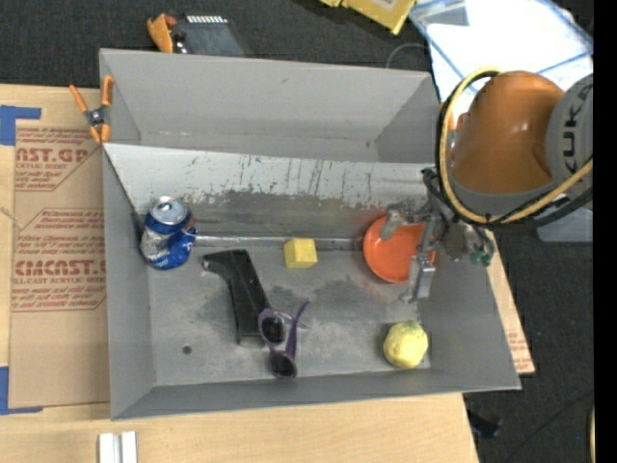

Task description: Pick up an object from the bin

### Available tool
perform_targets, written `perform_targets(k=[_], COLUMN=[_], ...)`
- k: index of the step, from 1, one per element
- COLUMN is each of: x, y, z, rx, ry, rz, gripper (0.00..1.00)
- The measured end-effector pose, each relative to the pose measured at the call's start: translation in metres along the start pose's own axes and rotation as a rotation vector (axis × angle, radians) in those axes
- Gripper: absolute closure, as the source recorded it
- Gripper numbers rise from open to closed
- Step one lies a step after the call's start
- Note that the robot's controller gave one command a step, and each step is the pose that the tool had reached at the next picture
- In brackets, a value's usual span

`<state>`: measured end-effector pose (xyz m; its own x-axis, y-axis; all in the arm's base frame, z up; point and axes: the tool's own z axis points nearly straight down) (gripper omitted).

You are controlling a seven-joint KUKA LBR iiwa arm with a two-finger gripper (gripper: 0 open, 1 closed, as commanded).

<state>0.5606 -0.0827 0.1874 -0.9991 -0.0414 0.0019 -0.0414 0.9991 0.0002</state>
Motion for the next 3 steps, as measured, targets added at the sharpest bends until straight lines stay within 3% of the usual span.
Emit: perform_targets(k=[1, 2, 3], x=[-0.01, -0.017, 0.026], y=[-0.006, -0.005, 0.043], z=[-0.006, 0.066, 0.031], rx=[0.0, 0.0, -0.001], ry=[-0.003, -0.004, -0.017], rz=[0.024, 0.028, 0.106], gripper=[0.0, 0.0, 1.0])
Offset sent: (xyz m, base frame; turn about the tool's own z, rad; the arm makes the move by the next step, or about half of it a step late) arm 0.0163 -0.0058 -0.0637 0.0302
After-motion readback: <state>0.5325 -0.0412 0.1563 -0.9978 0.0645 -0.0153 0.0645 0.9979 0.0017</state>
